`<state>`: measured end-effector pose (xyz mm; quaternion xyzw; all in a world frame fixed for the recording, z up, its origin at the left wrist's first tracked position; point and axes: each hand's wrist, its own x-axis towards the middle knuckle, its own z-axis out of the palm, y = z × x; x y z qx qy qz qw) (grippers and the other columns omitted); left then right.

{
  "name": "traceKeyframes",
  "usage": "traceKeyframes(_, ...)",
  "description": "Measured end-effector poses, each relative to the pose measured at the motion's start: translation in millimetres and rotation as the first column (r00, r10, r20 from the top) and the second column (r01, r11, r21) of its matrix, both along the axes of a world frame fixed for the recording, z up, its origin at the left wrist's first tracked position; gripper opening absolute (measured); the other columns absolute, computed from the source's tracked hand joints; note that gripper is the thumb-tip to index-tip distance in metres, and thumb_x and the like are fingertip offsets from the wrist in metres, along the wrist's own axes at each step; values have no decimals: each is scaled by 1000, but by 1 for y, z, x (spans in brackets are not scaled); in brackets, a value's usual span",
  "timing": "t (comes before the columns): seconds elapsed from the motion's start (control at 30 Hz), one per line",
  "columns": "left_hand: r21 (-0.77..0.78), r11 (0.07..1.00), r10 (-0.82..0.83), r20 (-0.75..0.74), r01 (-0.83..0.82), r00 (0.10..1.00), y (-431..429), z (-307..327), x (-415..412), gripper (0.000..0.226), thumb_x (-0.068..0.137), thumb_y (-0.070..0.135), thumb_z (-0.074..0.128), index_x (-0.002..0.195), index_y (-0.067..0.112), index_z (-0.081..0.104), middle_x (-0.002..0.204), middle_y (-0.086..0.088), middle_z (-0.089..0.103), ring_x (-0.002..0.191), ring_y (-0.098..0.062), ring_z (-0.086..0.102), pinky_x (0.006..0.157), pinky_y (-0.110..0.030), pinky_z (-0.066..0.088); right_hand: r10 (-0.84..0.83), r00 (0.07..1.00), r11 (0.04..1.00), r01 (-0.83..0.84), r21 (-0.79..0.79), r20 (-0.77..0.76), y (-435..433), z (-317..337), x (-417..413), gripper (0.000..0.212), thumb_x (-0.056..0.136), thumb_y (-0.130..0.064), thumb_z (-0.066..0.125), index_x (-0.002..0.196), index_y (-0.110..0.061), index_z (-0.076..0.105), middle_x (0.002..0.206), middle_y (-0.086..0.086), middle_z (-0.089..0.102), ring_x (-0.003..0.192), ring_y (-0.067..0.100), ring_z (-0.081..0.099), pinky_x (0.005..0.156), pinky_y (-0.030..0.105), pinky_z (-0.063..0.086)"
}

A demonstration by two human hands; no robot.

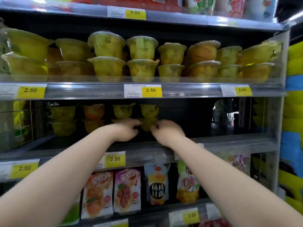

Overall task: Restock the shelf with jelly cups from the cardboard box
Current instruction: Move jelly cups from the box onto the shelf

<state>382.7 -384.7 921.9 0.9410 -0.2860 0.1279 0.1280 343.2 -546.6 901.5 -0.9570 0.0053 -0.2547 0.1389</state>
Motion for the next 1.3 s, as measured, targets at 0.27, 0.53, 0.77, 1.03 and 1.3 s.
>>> traceKeyframes(0.27,-110,994,43,317,-8,947,53,-38,-60,40,93,38,51,130,25,58,134,1,57,125,-22,51,101,-38,43,-3,957,984,55,-169,291,23,-65,-53,69,89,-55,16,140,-22,48,148,6,44,143,26,26,115,41,16)
traceKeyframes(0.53,-45,980,197,328,-193,924,105,-102,-133,63,89,37,56,147,26,35,158,-3,25,145,-26,22,115,-53,21,52,992,992,-38,-118,118,56,-113,-121,70,94,-56,41,153,-29,13,162,1,8,148,20,5,120,40,7)
traceKeyframes(0.77,13,949,311,141,-316,940,144,-173,-211,73,89,46,54,151,26,22,160,1,17,147,-23,17,115,-50,23,153,986,980,-161,-114,-71,92,-168,-185,78,90,-58,50,153,-31,13,161,-1,11,148,20,8,119,41,16)
traceKeyframes(1.03,73,917,396,-71,-392,915,203,-268,-281,76,87,46,56,151,25,23,159,1,19,146,-21,20,114,-48,26,232,933,962,-262,-76,-274,147,-247,-233,78,89,-59,51,153,-32,16,161,-2,13,148,20,11,118,41,21)
traceKeyframes(1.3,178,885,465,-301,-430,832,284,-359,-308,73,91,42,51,152,24,18,160,0,13,146,-21,16,117,-46,20,262,854,952,-305,-25,-449,219,-339,-245,75,89,-58,52,151,-31,22,159,-2,20,146,19,18,115,39,26)
